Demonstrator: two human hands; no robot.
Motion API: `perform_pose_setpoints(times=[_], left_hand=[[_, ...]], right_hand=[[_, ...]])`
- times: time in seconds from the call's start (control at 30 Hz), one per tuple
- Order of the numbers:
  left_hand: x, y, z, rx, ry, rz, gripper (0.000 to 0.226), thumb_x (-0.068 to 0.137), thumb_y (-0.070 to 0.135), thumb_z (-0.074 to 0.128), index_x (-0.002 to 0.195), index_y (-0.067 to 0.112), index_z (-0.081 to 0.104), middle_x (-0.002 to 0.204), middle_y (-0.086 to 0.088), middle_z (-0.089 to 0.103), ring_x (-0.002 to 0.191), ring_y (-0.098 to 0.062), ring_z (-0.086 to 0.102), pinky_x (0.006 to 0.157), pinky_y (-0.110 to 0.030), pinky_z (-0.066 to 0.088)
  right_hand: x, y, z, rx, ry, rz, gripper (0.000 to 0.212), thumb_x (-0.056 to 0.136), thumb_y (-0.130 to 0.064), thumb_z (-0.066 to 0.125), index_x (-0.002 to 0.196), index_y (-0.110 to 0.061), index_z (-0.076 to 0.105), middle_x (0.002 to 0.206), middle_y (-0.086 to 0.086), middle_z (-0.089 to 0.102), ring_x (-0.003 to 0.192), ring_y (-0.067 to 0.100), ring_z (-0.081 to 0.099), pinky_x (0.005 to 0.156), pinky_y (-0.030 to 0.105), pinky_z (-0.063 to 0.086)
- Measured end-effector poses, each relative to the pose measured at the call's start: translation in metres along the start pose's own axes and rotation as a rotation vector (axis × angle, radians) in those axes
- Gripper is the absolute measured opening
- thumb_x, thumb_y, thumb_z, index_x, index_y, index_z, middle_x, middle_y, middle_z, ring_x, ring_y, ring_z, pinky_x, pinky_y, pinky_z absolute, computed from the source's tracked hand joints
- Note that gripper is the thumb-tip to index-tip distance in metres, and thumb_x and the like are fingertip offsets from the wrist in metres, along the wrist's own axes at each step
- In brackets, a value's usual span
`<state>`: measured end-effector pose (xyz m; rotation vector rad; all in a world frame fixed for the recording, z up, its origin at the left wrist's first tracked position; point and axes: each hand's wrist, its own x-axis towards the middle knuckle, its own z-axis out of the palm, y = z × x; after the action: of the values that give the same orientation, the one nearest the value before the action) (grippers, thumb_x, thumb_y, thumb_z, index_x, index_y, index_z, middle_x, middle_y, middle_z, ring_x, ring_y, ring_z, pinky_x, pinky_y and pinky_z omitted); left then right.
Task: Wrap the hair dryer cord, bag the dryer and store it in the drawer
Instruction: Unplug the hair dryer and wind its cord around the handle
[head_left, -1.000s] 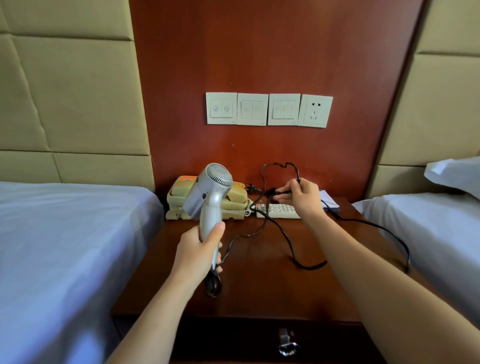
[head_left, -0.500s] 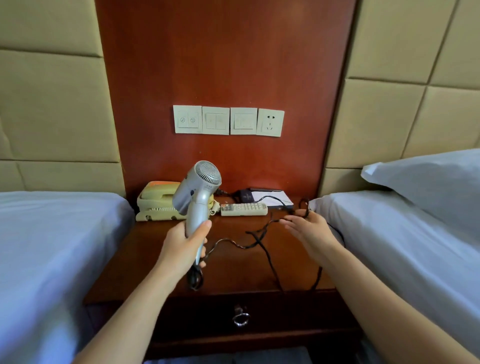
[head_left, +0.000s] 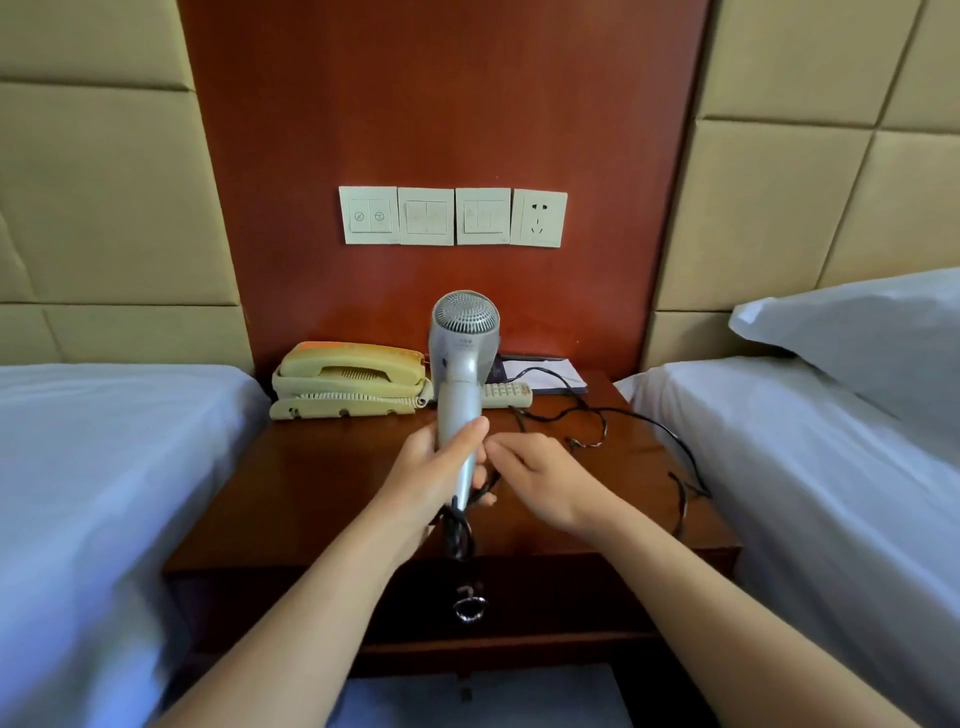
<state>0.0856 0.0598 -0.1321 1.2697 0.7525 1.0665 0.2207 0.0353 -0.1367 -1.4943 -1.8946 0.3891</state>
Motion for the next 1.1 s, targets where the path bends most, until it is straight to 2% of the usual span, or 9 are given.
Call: perform_pose_setpoints(times=[0.07, 0.13, 0.27, 0.4, 0.53, 0.77, 0.97, 1.03, 1.1], left_hand=[[0.000, 0.002, -0.002, 0.065, 0.014, 0.026, 0.019, 0.091, 0.023, 0.058, 0.080, 0.009, 0.054, 0.065, -0.001, 0.051, 0.050, -0.010, 0.049, 0.048, -0.022, 0.044], [0.003, 0.003, -0.007, 0.104, 0.051, 0.042, 0.020, 0.091, 0.026, 0.059, 0.078, 0.012, 0.054, 0.064, 0.000, 0.053, 0.054, -0.013, 0.050, 0.055, -0.024, 0.038], [0.009, 0.006, -0.017, -0.060, 0.147, 0.010, 0.017, 0.091, 0.024, 0.059, 0.085, 0.009, 0.055, 0.067, 0.000, 0.052, 0.046, -0.008, 0.052, 0.068, -0.030, 0.048], [0.016, 0.010, -0.028, -0.298, 0.271, -0.006, 0.014, 0.094, 0.017, 0.055, 0.084, 0.007, 0.054, 0.070, -0.003, 0.046, 0.052, -0.012, 0.046, 0.046, -0.021, 0.050], [0.019, 0.013, -0.037, -0.480, 0.435, -0.030, 0.016, 0.094, 0.017, 0.056, 0.081, 0.007, 0.054, 0.069, -0.002, 0.047, 0.052, -0.012, 0.045, 0.043, -0.022, 0.045], [0.027, 0.019, -0.066, -0.444, 0.592, 0.024, 0.015, 0.093, 0.017, 0.056, 0.081, 0.010, 0.052, 0.071, -0.001, 0.046, 0.054, -0.009, 0.044, 0.037, -0.017, 0.038], [0.028, 0.014, -0.098, -0.428, 0.610, -0.002, 0.019, 0.092, 0.006, 0.055, 0.075, 0.010, 0.046, 0.068, -0.001, 0.041, 0.033, -0.002, 0.039, 0.034, -0.015, 0.031], [0.027, 0.012, -0.106, -0.388, 0.599, -0.011, 0.020, 0.091, 0.002, 0.054, 0.076, 0.010, 0.045, 0.068, -0.002, 0.040, 0.031, -0.002, 0.039, 0.033, -0.015, 0.031], [0.025, 0.010, -0.110, -0.325, 0.547, -0.038, 0.018, 0.090, -0.001, 0.054, 0.078, 0.009, 0.045, 0.069, -0.002, 0.040, 0.034, -0.003, 0.040, 0.034, -0.015, 0.031]], right_hand=[[0.000, 0.004, -0.003, 0.000, -0.012, -0.012, 0.039, 0.096, -0.026, 0.044, 0.060, -0.013, 0.053, 0.058, 0.002, 0.052, 0.057, 0.010, 0.046, 0.061, 0.029, 0.039], [-0.001, 0.004, -0.009, 0.008, -0.012, -0.042, 0.046, 0.095, -0.027, 0.049, 0.051, -0.021, 0.042, 0.052, -0.005, 0.038, 0.050, 0.005, 0.034, 0.052, 0.022, 0.028], [-0.003, -0.002, -0.016, 0.025, -0.085, -0.100, 0.049, 0.092, -0.032, 0.055, 0.049, -0.020, 0.036, 0.052, -0.005, 0.029, 0.051, 0.006, 0.026, 0.051, 0.024, 0.023], [-0.003, -0.005, -0.011, -0.096, -0.185, -0.150, 0.044, 0.091, -0.036, 0.056, 0.053, -0.019, 0.040, 0.054, -0.003, 0.034, 0.052, 0.008, 0.030, 0.053, 0.025, 0.027], [-0.004, -0.009, -0.005, -0.196, -0.282, -0.172, 0.044, 0.092, -0.035, 0.055, 0.052, -0.028, 0.038, 0.055, -0.006, 0.039, 0.053, 0.009, 0.036, 0.057, 0.026, 0.031], [-0.006, -0.029, -0.007, -0.174, -0.289, -0.266, 0.044, 0.092, -0.032, 0.055, 0.052, -0.033, 0.036, 0.055, -0.006, 0.037, 0.054, 0.008, 0.036, 0.056, 0.025, 0.031], [-0.009, -0.028, -0.026, -0.180, -0.213, -0.257, 0.037, 0.092, -0.031, 0.055, 0.058, -0.018, 0.047, 0.056, -0.004, 0.039, 0.054, 0.008, 0.034, 0.052, 0.020, 0.027], [-0.007, -0.023, -0.034, -0.201, -0.153, -0.233, 0.038, 0.092, -0.033, 0.054, 0.058, -0.015, 0.048, 0.055, -0.001, 0.040, 0.053, 0.008, 0.034, 0.053, 0.026, 0.030], [-0.006, -0.017, -0.041, -0.250, -0.091, -0.210, 0.040, 0.092, -0.035, 0.054, 0.062, -0.008, 0.054, 0.056, 0.009, 0.046, 0.054, 0.017, 0.039, 0.054, 0.034, 0.035]])
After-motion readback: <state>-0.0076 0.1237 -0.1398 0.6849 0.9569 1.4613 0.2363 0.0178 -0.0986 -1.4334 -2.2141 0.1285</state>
